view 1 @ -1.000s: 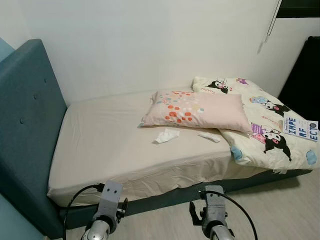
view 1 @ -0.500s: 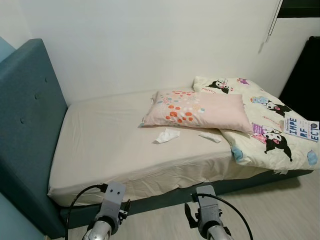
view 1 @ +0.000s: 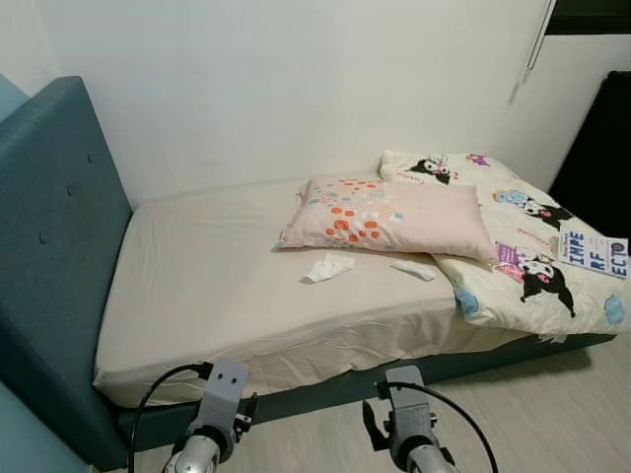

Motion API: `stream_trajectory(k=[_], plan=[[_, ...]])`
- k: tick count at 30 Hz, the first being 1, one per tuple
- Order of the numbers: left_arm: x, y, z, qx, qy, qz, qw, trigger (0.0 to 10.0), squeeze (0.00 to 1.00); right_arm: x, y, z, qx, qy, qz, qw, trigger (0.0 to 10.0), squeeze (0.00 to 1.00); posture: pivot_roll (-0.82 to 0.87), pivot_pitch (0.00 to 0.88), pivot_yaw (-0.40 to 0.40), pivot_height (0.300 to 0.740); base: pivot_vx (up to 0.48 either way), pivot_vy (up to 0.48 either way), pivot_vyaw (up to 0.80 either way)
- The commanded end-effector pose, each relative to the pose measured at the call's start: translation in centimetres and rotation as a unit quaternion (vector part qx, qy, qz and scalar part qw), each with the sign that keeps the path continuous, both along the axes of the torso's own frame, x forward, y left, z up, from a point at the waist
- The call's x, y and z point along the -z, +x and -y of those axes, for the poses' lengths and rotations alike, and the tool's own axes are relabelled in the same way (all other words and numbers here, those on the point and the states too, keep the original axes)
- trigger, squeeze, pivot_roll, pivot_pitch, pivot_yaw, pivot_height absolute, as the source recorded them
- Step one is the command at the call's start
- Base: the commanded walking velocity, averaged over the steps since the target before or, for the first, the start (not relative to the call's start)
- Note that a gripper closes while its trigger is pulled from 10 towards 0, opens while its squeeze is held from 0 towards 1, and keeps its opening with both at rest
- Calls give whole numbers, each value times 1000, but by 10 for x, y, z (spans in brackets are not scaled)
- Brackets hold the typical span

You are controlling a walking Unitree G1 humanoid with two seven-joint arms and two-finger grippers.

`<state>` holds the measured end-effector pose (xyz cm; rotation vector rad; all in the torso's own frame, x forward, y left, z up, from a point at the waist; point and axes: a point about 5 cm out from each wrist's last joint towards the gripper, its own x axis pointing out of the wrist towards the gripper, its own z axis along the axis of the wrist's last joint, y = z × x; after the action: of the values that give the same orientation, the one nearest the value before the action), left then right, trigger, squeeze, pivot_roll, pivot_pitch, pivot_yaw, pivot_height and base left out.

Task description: Clean up the room

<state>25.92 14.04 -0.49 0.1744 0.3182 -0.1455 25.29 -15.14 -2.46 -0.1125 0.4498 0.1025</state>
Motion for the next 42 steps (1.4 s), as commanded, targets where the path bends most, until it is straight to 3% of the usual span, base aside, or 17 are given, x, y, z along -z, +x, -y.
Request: stream_trajectory(k=[1, 20, 25, 35, 42], plan=[[1, -2, -2, 1, 5, -2, 1000, 10000, 0, 3, -3, 0, 7, 9, -6, 1000, 10000, 0, -35, 26, -17, 740, 0, 0, 0], [2, -3, -2, 2, 7, -3, 1000, 10000, 0, 3, -3, -1, 9, 11, -8, 1000, 10000, 0, -32, 24, -15, 740, 0, 0, 0], [1, -2, -2, 2, 8, -2, 1000, 10000, 0, 4, -4, -1, 9, 30, -17, 999, 10000, 0, -32, 24, -14, 740, 0, 0, 0], [1, -3, -2, 3, 10, -2, 1000, 10000, 0, 0, -2, 1, 17, 38, 2, 999, 10000, 0, -31, 25, -14, 740, 0, 0, 0], [2, -3, -4, 1, 11, -4, 1000, 10000, 0, 1, -2, 0, 13, 11, 0, 1000, 10000, 0, -32, 26, -14, 740, 0, 0, 0]])
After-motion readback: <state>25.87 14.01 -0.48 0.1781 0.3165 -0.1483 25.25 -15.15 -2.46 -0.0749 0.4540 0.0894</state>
